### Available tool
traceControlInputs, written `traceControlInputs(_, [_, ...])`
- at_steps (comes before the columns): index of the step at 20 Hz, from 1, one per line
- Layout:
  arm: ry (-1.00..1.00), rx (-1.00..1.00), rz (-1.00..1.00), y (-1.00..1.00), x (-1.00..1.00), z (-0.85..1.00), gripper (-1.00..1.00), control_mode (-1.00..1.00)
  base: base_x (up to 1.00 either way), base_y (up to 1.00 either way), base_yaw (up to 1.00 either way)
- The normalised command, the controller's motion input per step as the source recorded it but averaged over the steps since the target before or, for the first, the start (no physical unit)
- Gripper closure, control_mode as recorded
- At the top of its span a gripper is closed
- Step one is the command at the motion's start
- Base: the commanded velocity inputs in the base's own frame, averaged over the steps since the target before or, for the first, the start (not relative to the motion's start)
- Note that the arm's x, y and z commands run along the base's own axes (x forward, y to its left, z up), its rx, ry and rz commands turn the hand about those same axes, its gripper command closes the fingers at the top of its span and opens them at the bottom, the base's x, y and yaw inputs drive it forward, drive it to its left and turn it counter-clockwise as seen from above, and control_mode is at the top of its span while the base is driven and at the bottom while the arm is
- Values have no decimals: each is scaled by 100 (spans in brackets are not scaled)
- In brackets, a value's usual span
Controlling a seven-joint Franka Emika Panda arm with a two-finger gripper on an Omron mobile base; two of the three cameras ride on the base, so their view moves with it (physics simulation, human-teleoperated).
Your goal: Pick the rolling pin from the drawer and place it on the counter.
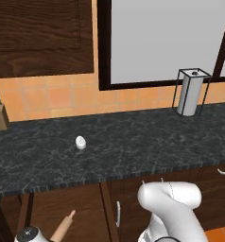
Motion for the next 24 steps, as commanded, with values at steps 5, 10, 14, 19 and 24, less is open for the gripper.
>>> traceControlInputs(5, [-3,1,-1,-2,-24,0,-100,-100,0,0,0])
traceControlInputs(10, [-1,10,-11,-44,53,21,-100,-100,0,0,0])
traceControlInputs(14, [0,12,-21,-41,90,21,-100,-100,0,0,0])
traceControlInputs(19, [0,8,-19,-36,91,9,-100,-100,0,0,0])
traceControlInputs(24, [1,1,-8,-26,64,2,-100,-100,0,0,0])
